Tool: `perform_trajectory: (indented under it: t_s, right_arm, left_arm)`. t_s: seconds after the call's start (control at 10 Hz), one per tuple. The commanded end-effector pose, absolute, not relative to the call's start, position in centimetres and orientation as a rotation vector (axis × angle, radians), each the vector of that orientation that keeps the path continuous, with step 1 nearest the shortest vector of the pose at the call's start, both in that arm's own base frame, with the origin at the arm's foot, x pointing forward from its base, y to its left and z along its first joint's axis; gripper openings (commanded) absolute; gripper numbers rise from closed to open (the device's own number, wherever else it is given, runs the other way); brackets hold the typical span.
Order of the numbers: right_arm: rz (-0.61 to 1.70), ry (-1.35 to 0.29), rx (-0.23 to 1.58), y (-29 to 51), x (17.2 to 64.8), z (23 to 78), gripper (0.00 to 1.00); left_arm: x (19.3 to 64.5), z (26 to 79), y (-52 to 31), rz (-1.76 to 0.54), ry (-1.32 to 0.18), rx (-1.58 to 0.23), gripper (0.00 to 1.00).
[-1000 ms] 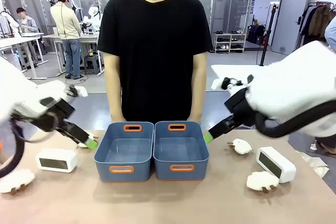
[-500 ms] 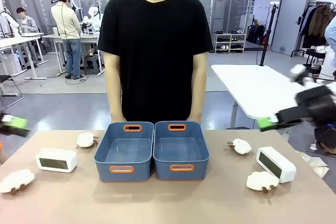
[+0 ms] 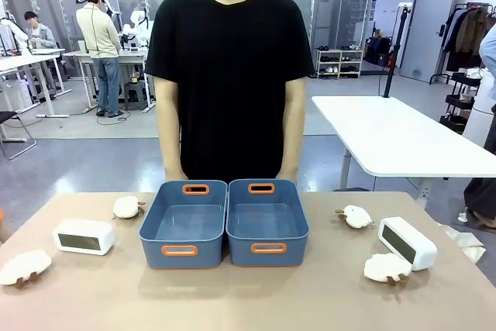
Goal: Sort the digital clocks into the basket.
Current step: Pick up the Digital clock from the table and place it into the empty Plastic storage basket.
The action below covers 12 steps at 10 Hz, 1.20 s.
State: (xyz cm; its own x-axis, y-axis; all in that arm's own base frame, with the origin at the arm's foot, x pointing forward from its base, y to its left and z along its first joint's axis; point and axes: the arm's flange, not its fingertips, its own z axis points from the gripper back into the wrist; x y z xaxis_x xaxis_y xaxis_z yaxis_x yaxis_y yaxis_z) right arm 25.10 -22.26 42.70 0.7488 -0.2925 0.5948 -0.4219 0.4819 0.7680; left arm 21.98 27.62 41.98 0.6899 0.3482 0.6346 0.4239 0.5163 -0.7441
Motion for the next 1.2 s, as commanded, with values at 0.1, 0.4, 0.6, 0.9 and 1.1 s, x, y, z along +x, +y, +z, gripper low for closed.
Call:
perform_trajectory:
  t_s: [0.1,0.4,0.6,0.9,1.1]
  right_arm:
    - [0.132,-0.753,1.043,-20.3,27.2,42.8,1.00]
    - [0.071,-0.772,1.076,-22.9,24.5,42.8,1.00]
    - [0.071,-0.772,1.076,-22.9,24.5,42.8,1.00]
    - [0.071,-0.772,1.076,-22.9,24.5,42.8,1.00]
    - [0.071,-0.772,1.076,-22.9,24.5,42.8,1.00]
  left_arm:
    - [24.4,41.5,26.7,0.005,-0.880,-1.038,1.00]
    - [21.5,41.7,28.3,-0.013,-0.862,-1.053,1.00]
    - [21.5,41.7,28.3,-0.013,-0.862,-1.053,1.00]
    - [21.5,41.7,28.3,-0.013,-0.862,-1.053,1.00]
    - [21.5,41.7,28.3,-0.013,-0.862,-1.053,1.00]
